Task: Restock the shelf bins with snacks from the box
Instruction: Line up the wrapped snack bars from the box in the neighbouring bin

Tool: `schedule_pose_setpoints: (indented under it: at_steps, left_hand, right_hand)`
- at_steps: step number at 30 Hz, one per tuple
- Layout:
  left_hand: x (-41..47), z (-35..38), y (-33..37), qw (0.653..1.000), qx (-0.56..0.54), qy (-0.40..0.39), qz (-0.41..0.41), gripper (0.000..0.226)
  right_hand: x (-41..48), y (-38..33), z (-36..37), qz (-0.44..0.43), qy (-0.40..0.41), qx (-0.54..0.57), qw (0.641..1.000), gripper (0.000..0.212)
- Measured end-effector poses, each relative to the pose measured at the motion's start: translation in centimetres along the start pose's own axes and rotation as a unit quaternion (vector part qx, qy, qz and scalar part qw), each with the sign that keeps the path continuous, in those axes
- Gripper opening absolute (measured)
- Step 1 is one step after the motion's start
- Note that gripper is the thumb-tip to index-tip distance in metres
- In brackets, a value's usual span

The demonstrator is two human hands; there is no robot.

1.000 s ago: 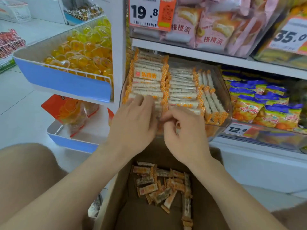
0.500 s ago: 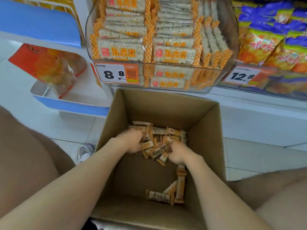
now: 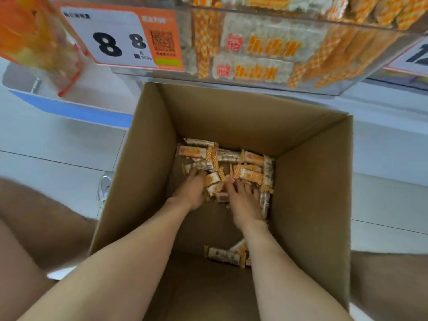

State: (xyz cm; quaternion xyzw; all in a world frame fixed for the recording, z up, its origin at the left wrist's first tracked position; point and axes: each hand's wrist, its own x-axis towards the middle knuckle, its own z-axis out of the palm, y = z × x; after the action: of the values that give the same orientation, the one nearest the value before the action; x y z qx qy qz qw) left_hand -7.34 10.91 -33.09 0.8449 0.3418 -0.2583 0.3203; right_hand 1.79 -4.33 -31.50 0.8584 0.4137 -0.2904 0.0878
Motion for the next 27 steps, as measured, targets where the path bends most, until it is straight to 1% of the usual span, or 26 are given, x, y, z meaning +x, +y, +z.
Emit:
schedule_pose_setpoints:
  at_steps: [1, 2, 3, 4, 7, 9, 11, 14, 16, 17, 19, 20, 22, 25, 26, 27]
  left_hand:
    - [0.4, 0.6, -0.2, 1.000, -0.003, 0.008, -0.010, 0.063]
    - [0.7, 1.0, -0.3, 1.000, -0.002, 0.008, -0.022, 0.063]
    - [0.9, 1.5, -0.5, 1.000, 0.000, 0.006, -0.030, 0.062]
    - [1.0, 1.8, -0.7, 0.999, 0.011, 0.005, -0.035, 0.058]
    - [0.9, 2.7, -0.7, 0.998, 0.054, 0.017, -0.041, 0.041]
    - [0.5, 3.0, -0.4, 0.997, 0.054, 0.027, -0.043, 0.042]
    - [-0.3, 2.7, -0.1, 0.999, 0.010, 0.041, -0.024, 0.037]
    - [-1.6, 1.2, 0.1, 0.996, -0.071, 0.048, 0.022, 0.028]
    - [-2.4, -0.5, 0.1, 0.991, -0.111, 0.057, 0.040, 0.027]
    - [-2.9, -1.5, 0.2, 0.988, -0.137, 0.053, 0.047, 0.029]
    - [-4.1, -3.7, 0.7, 0.981, -0.180, 0.044, 0.056, 0.044]
    - [-4.9, -4.8, 1.1, 0.978, -0.195, 0.046, 0.056, 0.051]
    - [-6.5, -7.1, 1.8, 0.974, -0.209, 0.064, 0.066, 0.055]
    - [-9.2, -10.8, 3.2, 0.972, -0.190, 0.092, 0.104, 0.050]
    - [-10.2, -12.0, 3.6, 0.971, -0.181, 0.096, 0.125, 0.048]
    - [-11.1, -13.1, 4.0, 0.970, -0.171, 0.093, 0.143, 0.046]
  right_hand:
    - [-0.2, 0.2, 0.0, 0.012, -0.015, -0.004, 1.000, 0.076]
    - [-0.3, 0.4, 0.1, 0.023, -0.032, -0.001, 0.999, 0.067]
    - [-0.4, 0.5, 0.2, 0.037, -0.046, 0.016, 0.998, 0.057]
    - [-0.4, 0.7, 0.6, 0.053, -0.038, 0.055, 0.996, 0.051]
    - [-0.6, 0.8, 0.6, 0.092, 0.079, 0.184, 0.975, 0.041]
    - [-0.8, 0.9, 0.1, 0.084, 0.114, 0.207, 0.968, 0.033]
    - [-1.0, 1.1, -0.7, 0.080, 0.109, 0.250, 0.959, 0.035]
    - [-1.1, 1.2, -2.0, 0.082, 0.119, 0.338, 0.930, 0.040]
    - [-1.4, 1.0, -3.2, 0.080, 0.126, 0.392, 0.908, 0.040]
    - [-1.5, 0.9, -4.0, 0.081, 0.121, 0.423, 0.894, 0.037]
    - [-2.1, 0.7, -5.7, 0.071, 0.117, 0.473, 0.870, 0.034]
    - [-2.4, 0.6, -6.5, 0.064, 0.120, 0.495, 0.858, 0.037]
    - [-3.3, 0.6, -8.5, 0.046, 0.125, 0.527, 0.839, 0.051]
    - [-4.9, 0.6, -12.3, 0.003, 0.126, 0.508, 0.852, 0.069]
    - [-5.9, 0.6, -13.7, -0.002, 0.119, 0.516, 0.848, 0.079]
    - [-6.9, 0.5, -15.1, -0.005, 0.111, 0.540, 0.834, 0.088]
